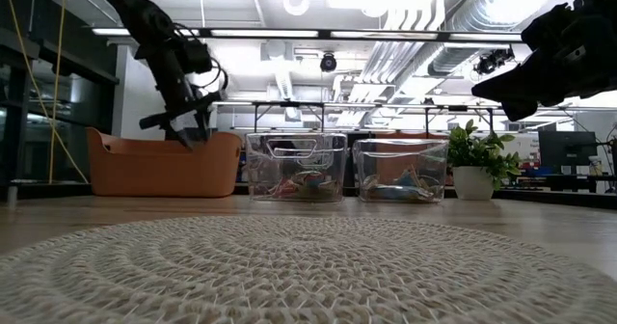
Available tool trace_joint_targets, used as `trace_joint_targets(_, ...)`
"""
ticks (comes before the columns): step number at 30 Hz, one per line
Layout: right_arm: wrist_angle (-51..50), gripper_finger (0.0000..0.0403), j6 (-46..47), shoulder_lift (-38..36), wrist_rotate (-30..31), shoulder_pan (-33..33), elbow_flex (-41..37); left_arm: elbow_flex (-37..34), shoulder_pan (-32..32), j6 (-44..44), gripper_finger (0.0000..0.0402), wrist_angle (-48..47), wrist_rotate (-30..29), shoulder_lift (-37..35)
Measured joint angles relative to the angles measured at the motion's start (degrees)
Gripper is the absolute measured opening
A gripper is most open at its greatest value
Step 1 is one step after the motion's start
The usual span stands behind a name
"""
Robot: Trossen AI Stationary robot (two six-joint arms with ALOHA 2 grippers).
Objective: Pick and place Granola Bars by type
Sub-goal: Return to Home Position
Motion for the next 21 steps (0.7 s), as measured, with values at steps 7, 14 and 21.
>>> trace_joint_targets(7,0.00,0.0000,0.00,-0.01,0.00,0.00,-0.01,0.00,-1.20,3.82,0.0193,7.36,9.64,-6.73)
trace_joint_targets(14,0.00,0.0000,-0.02,-0.01,0.00,0.00,0.00,0.00,-8.45,6.54,0.0193,16.45,16.36,-17.46)
trace_joint_targets(21,0.00,0.0000,0.00,-0.01,0.00,0.00,0.00,0.00,-25.67,7.53,0.0193,18.47,11.95,-24.78)
